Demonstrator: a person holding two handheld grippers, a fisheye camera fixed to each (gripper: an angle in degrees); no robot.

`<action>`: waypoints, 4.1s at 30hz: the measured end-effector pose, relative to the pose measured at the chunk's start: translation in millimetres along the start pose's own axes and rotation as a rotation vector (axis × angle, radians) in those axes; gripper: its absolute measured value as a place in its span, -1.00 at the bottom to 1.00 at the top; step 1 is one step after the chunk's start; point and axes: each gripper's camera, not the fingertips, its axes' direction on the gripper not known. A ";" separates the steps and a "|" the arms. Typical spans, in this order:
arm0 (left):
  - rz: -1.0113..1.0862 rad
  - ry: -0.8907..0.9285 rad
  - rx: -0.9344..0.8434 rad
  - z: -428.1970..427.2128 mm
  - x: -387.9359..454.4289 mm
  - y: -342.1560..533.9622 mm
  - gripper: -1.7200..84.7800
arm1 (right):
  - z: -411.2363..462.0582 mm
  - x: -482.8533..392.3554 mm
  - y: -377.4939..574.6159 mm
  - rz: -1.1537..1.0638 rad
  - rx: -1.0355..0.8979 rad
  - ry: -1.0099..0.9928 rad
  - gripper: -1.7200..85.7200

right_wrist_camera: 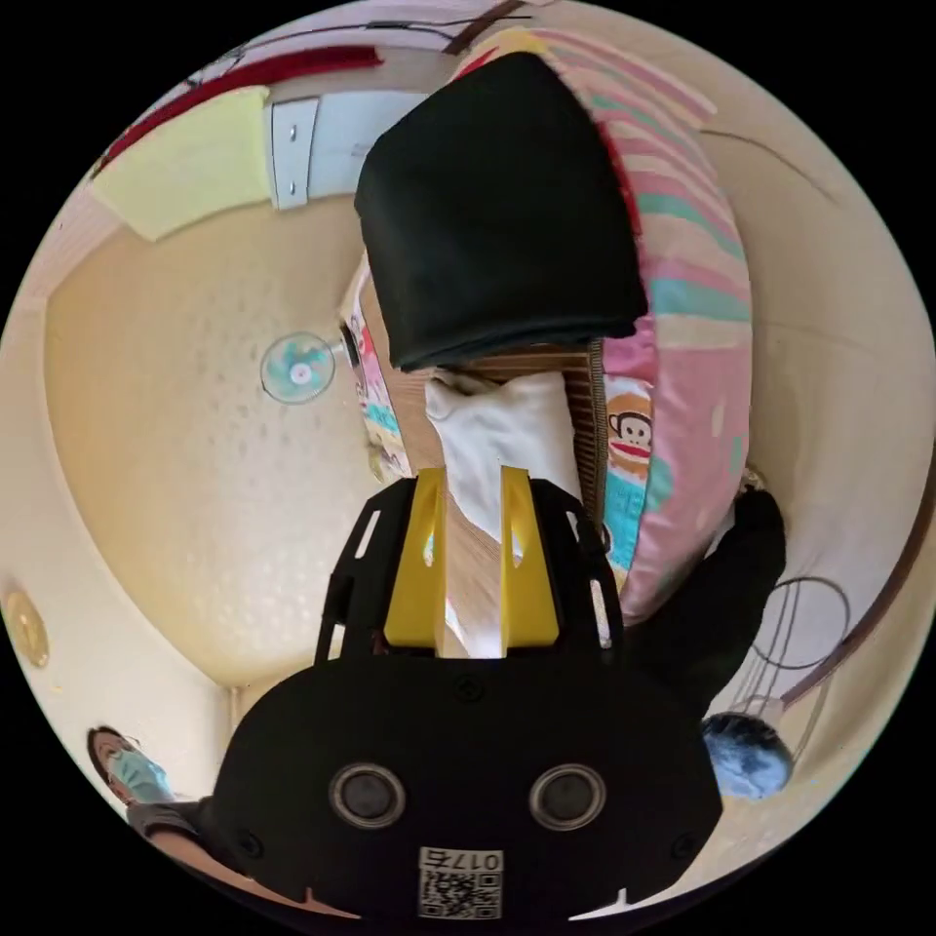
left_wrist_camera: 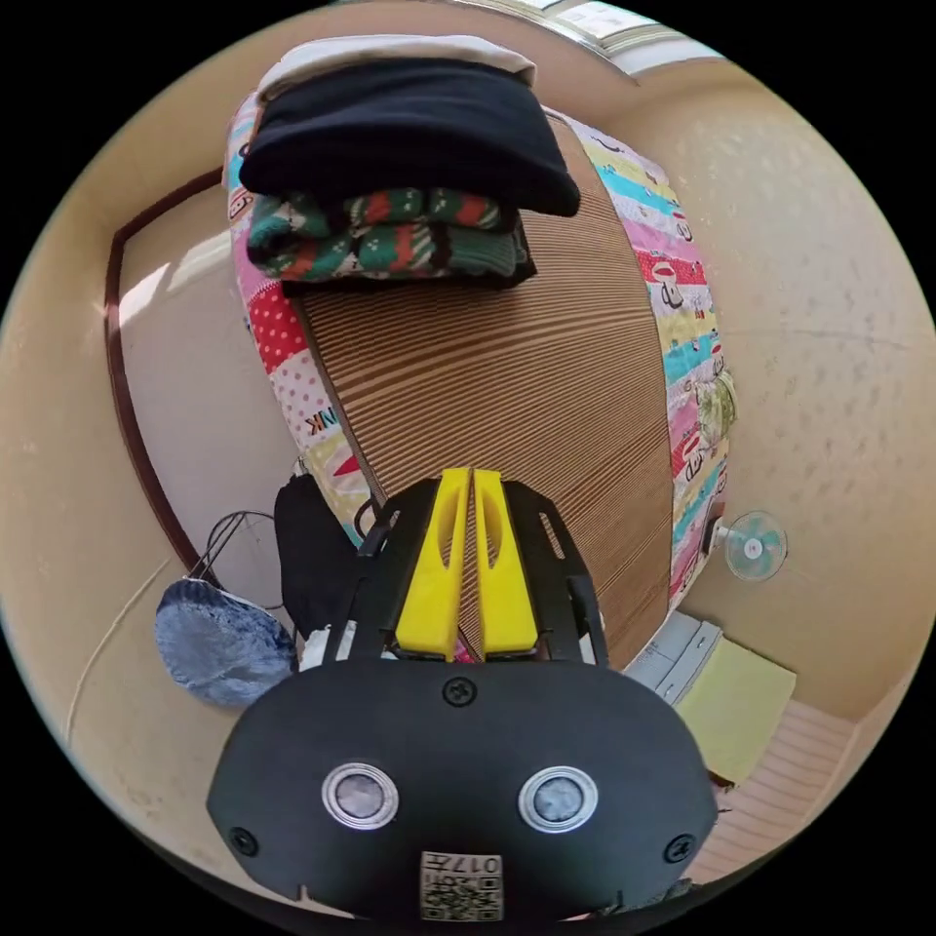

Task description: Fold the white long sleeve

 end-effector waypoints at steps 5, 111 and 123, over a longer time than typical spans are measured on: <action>0.194 0.069 0.014 19.9 47.0 49.8 -0.97 | 81.3 -98.7 -35.1 -0.378 -0.249 0.417 -0.75; 1.816 1.060 -0.506 -219.7 220.5 164.9 -0.92 | -114.0 -282.1 676.5 -1.693 -0.175 -0.177 -0.88; 1.675 0.737 -0.527 -207.7 388.4 124.2 -0.90 | 9.1 -401.1 600.8 -1.559 -0.316 0.153 -0.87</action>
